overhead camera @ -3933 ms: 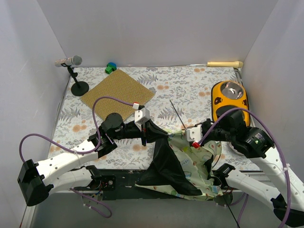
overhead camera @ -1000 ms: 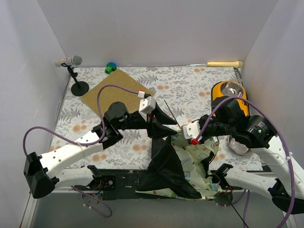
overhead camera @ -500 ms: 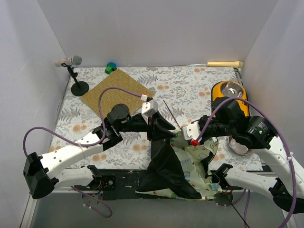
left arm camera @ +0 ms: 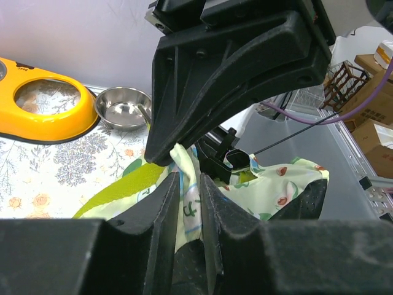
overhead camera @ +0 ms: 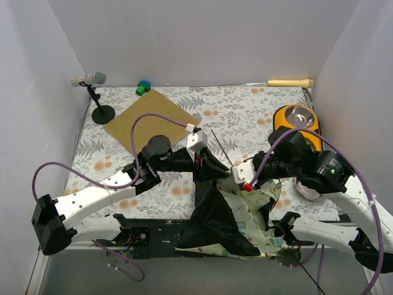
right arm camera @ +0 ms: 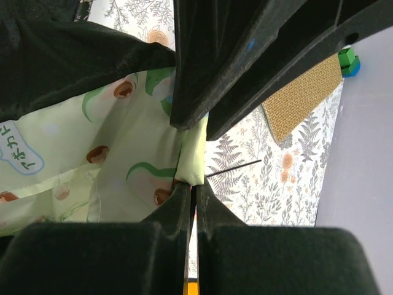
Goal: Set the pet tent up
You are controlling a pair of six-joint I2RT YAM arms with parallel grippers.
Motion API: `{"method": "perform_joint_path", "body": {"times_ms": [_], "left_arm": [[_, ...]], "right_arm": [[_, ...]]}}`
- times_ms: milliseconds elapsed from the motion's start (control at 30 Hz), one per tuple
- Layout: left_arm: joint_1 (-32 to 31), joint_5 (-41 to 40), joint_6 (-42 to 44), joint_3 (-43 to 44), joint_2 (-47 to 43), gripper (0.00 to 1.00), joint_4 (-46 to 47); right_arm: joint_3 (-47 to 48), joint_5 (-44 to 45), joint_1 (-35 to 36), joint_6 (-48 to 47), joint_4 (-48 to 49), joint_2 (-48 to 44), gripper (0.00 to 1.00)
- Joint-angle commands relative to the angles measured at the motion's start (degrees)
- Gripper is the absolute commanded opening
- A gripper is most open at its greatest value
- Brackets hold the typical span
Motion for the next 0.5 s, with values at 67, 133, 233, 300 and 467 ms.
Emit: {"method": "perform_joint_path", "body": {"times_ms": [67,133,233,300,467], "left_arm": [[-1.3,-1.1,0.0,2.1,0.8,0.20,1.2],[-1.7,-2.2,0.2,2.2,1.4,0.19,0.9],[-2.1,-3.6,0.7,2.9,2.5,0.17,-0.5],[-2.2,-4.2,0.9,3.2,2.8,0.10,-0.7],[-2.2,-5.9,1.0,1.3,0.0,0.00,-1.7]], "right_arm": [[-2.1,-0.4,2.9,1.3,-7.3,1.3,0.01],[-2.0,-0.1,3.4,2.1,-7.0,1.2,0.01],[-1.8,0.1,4.1,2.7,-6.7,1.4,0.01],[-1.6,0.2,4.6,3.0,-6.7,1.5,0.01],[-1.8,1.9,4.8,4.0,-8.3,1.5,0.01]]}}
